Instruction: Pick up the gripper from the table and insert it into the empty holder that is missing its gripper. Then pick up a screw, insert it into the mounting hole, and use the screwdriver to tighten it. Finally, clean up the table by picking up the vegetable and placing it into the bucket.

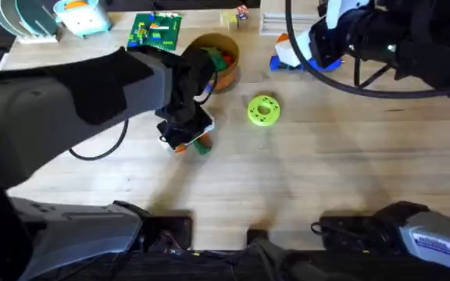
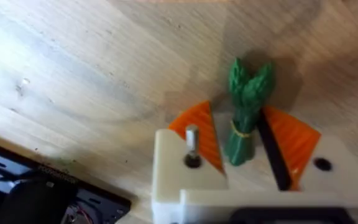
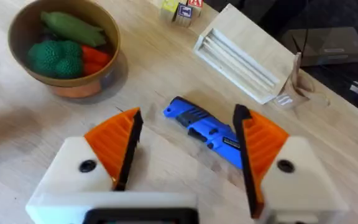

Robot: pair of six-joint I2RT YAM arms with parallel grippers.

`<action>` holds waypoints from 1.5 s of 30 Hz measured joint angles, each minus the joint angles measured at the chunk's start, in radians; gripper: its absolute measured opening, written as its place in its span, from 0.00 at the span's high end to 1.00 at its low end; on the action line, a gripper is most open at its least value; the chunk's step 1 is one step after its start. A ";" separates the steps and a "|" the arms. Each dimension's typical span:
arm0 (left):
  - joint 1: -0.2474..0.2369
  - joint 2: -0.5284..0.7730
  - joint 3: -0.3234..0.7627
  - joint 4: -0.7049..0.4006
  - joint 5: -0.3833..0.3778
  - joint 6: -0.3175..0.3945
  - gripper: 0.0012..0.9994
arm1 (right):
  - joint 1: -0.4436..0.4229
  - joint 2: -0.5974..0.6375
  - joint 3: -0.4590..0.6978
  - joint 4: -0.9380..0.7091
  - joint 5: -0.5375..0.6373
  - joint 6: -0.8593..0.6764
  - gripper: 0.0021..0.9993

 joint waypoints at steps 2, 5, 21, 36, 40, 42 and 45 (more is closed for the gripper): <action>0.002 -0.001 0.000 -0.011 -0.001 -0.002 0.72 | 0.000 0.000 0.000 0.000 0.000 0.000 0.12; 0.013 -0.018 0.000 -0.040 -0.002 -0.001 0.98 | 0.000 0.000 0.000 0.000 0.000 0.000 0.12; 0.051 -0.319 0.188 0.105 -0.092 0.033 0.99 | -0.001 0.000 0.000 0.000 0.000 0.000 0.12; 0.051 -0.072 0.189 0.687 -0.068 0.148 0.99 | -0.001 0.000 0.000 0.000 0.000 0.000 0.12; 0.051 -0.014 0.189 0.731 -0.040 0.148 0.99 | -0.001 0.000 0.000 0.000 0.000 0.000 0.12; 0.051 0.001 0.189 0.736 -0.032 0.149 0.96 | -0.001 0.000 0.000 0.000 0.000 0.000 0.12; 0.051 0.006 0.189 0.737 -0.028 0.152 0.61 | -0.001 0.000 0.000 0.000 0.000 0.000 0.12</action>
